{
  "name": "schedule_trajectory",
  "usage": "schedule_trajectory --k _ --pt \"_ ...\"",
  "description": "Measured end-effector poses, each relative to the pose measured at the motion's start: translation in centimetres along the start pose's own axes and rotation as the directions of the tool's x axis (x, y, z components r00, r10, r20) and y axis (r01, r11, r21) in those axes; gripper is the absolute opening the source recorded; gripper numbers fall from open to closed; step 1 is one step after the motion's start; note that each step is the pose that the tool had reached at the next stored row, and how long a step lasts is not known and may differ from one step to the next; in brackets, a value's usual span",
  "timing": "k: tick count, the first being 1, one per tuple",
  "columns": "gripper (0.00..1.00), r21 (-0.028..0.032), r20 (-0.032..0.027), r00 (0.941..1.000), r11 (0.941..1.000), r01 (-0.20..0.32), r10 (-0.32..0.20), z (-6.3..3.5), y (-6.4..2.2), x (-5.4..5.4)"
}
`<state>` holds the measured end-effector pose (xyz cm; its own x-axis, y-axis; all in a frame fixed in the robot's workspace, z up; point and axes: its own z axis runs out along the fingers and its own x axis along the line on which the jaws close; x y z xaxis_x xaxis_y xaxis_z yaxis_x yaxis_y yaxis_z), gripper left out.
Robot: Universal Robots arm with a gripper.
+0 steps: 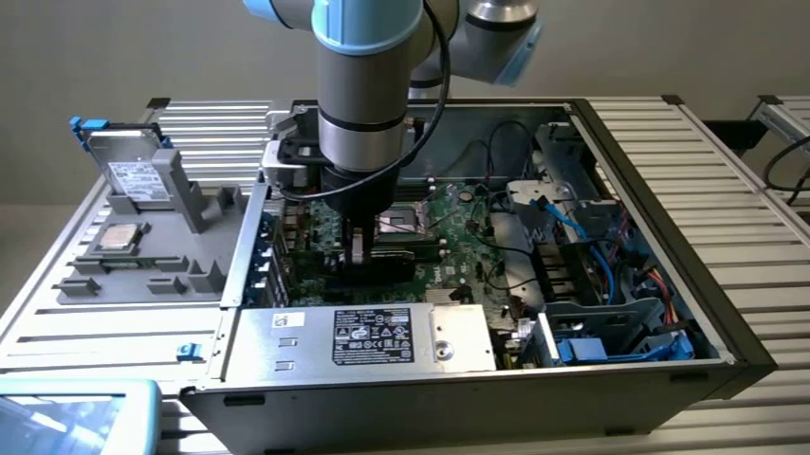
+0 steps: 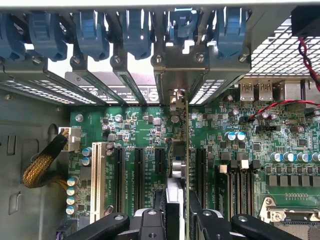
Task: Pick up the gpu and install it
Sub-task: 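Insert the gpu into the slot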
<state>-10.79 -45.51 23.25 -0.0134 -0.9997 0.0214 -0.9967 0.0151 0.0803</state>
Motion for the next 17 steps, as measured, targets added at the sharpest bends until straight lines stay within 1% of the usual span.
schedule_trajectory --k 11,16,17 --pt "0.29 0.0001 0.0003 1.0000 1.0000 0.000 0.000 0.02 0.00 0.00" --pt "0.29 0.0005 0.0010 1.0000 1.0000 0.000 0.000 -0.16 0.02 -0.01" --pt "0.29 0.0001 0.0003 1.0000 1.0000 0.000 0.000 -0.23 0.03 0.00"
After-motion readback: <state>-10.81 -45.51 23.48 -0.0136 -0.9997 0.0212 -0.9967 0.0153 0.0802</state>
